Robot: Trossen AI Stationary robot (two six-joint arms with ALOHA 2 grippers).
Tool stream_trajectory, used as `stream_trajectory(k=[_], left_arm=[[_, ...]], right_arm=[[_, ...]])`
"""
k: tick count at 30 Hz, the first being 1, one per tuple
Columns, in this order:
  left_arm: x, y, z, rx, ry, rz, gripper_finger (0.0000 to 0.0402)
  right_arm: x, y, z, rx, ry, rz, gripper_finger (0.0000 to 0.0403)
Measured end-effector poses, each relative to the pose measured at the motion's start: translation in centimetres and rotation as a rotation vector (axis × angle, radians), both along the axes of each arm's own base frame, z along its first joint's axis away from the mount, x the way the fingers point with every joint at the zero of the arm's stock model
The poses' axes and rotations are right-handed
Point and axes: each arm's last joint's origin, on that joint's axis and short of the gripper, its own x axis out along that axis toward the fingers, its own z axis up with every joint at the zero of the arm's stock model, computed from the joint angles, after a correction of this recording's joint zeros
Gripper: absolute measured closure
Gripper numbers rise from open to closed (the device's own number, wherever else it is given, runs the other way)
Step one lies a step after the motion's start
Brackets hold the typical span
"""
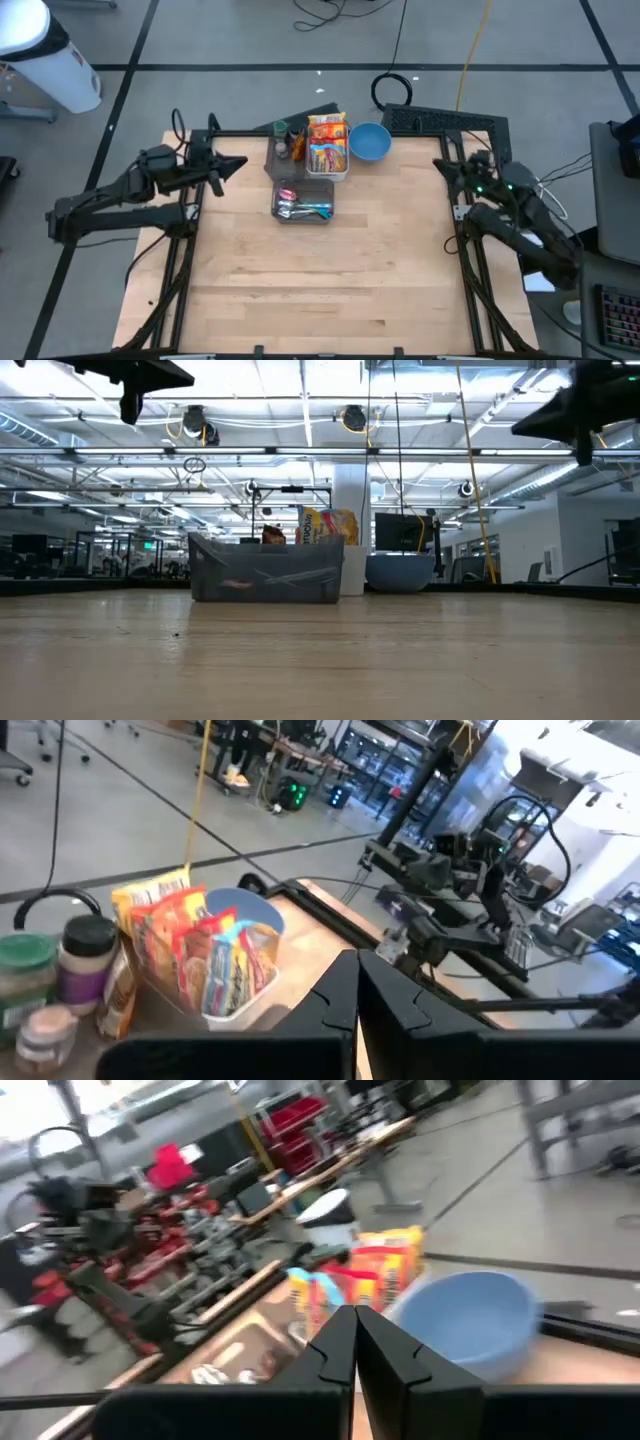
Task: Pick & Place Food Item
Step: Return to Home Position
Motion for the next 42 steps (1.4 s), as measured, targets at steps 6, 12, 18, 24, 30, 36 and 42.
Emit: stream_trajectory(k=[6, 12, 18, 24, 30, 36, 42], left_arm=[[0.5, -1.6, -0.6, -0.014, 0.017, 0.014, 0.0393], [1.4, -3.1, -2.7, -0.036, -0.032, 0.059, 0.0391], [1.8, -4.2, -5.4, -0.051, -0.155, 0.092, 0.0397], [1.8, -4.5, -7.1, -0.008, -0.076, 0.124, 0.0396], [1.7, -4.4, -7.6, 0.057, -0.003, 0.147, 0.0386], [1.3, -4.3, -8.5, 0.127, 0.121, 0.174, 0.0397], [-0.2, -3.9, -9.2, 0.144, 0.21, 0.209, 0.0386]], right_arm=[[-0.9, 0.7, -1.0, -0.001, 0.128, -0.012, 0.0402], [-0.4, 0.1, -2.4, -0.007, 0.163, -0.057, 0.0403], [1.6, -1.2, -5.3, -0.025, 0.057, -0.001, 0.0403], [2.5, -1.8, -8.1, -0.009, 0.1, -0.035, 0.0403], [3.4, -1.7, -10.6, 0.022, 0.115, -0.025, 0.0403], [3.8, -1.6, -11.2, -0.057, 0.229, -0.048, 0.0403], [4.2, -1.8, -12.1, 0.001, 0.323, -0.03, 0.0403]])
